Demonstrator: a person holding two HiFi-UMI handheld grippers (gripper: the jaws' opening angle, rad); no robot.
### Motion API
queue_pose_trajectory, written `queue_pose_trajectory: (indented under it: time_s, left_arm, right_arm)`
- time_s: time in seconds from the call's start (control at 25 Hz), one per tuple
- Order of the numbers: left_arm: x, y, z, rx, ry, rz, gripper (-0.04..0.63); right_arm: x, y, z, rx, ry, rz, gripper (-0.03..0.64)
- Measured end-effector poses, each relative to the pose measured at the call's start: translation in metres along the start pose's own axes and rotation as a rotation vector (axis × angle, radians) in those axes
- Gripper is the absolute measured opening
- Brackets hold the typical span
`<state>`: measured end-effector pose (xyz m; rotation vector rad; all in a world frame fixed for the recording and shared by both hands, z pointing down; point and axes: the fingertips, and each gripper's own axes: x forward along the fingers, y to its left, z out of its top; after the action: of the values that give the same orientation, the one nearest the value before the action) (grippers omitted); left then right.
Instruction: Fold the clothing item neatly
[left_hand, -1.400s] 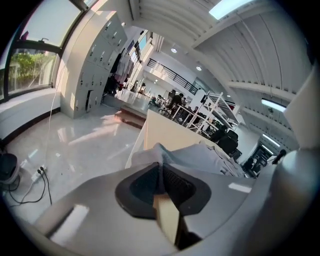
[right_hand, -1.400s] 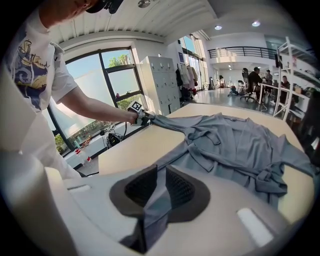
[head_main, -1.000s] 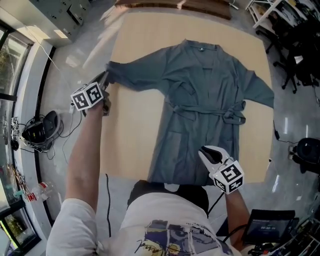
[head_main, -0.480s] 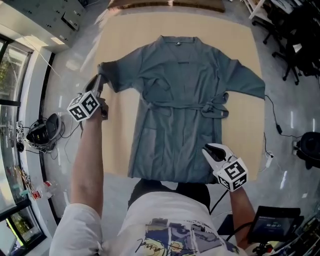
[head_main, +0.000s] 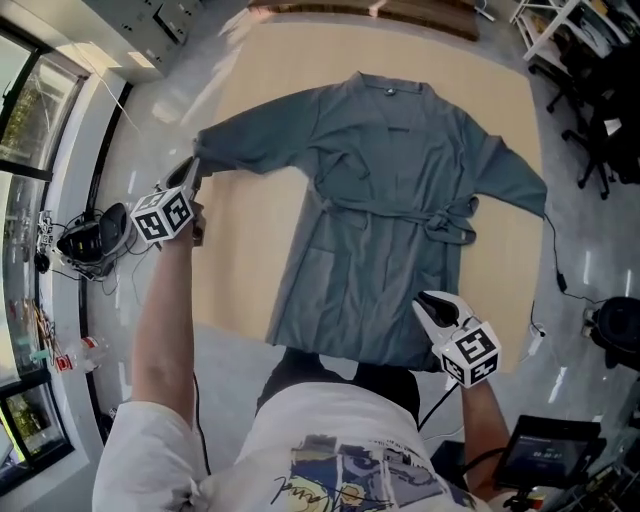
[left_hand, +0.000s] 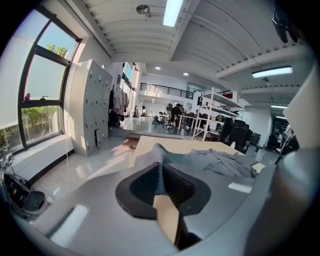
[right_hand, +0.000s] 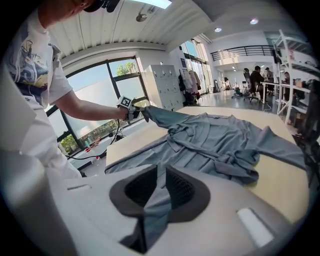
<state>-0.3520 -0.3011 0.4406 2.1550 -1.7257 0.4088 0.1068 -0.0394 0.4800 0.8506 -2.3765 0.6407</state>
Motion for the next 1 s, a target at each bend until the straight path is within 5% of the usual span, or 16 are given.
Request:
queue_pose_trajectory:
  time_s: [0.44, 1.0]
  left_arm:
    - [-0.013, -0.036, 0.028, 0.034, -0.012, -0.09, 0.031]
    - [0.022, -0.159, 0.073, 0.092, -0.043, -0.149, 0.031]
  right_arm:
    - [0.033, 0.04, 0.017, -0.008, -0.028, 0.049, 0.043]
    - [-0.007, -0.013, -0.009, 0.052, -0.057, 0.004, 0.043]
